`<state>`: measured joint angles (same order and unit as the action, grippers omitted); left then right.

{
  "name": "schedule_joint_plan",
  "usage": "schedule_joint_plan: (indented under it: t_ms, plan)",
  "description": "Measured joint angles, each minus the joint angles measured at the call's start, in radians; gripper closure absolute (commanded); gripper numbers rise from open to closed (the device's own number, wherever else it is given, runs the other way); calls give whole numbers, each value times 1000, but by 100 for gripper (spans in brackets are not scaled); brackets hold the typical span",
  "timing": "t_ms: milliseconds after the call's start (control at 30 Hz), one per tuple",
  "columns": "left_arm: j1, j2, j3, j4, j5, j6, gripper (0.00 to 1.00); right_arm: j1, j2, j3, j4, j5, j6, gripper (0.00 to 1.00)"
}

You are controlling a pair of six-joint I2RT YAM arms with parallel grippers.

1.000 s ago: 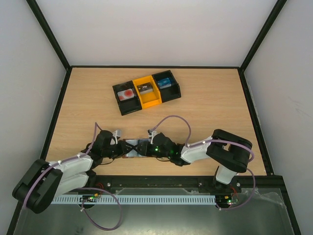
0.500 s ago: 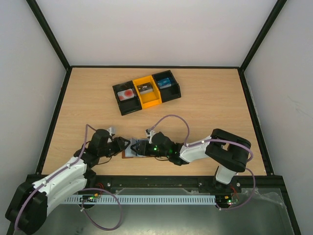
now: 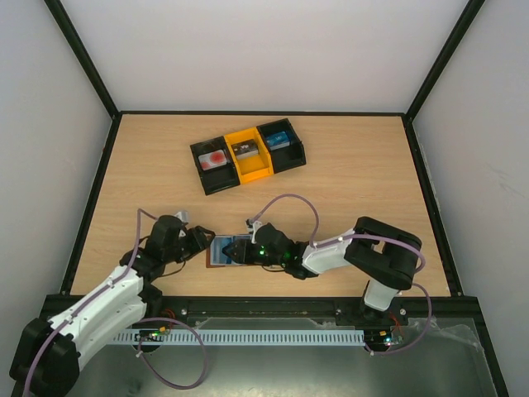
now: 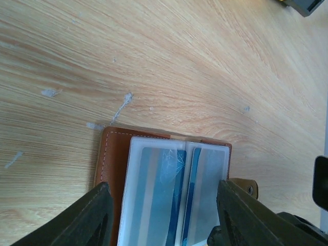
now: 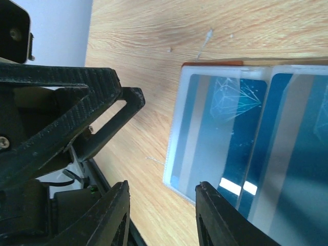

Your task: Take the credit cards out of the card holder

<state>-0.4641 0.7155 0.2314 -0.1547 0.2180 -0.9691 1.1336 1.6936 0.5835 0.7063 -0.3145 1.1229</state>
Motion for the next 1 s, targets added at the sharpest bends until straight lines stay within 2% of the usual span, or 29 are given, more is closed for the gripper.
schedule_joint_plan:
  t_ms: [67, 333, 633, 1000]
  plan:
    - [0, 29, 0, 13, 8, 6, 52, -2, 11, 8, -17, 2, -9, 66]
    - [1, 192, -3, 97, 55, 52, 66, -6, 38, 33, -53, 13, -37, 69]
    - [0, 275, -51, 240, 106, 62, 68, -9, 40, 32, -130, 31, -65, 69]
    - [-76, 430, -61, 459, 178, 17, 73, -9, -78, -14, -249, 138, -95, 70]
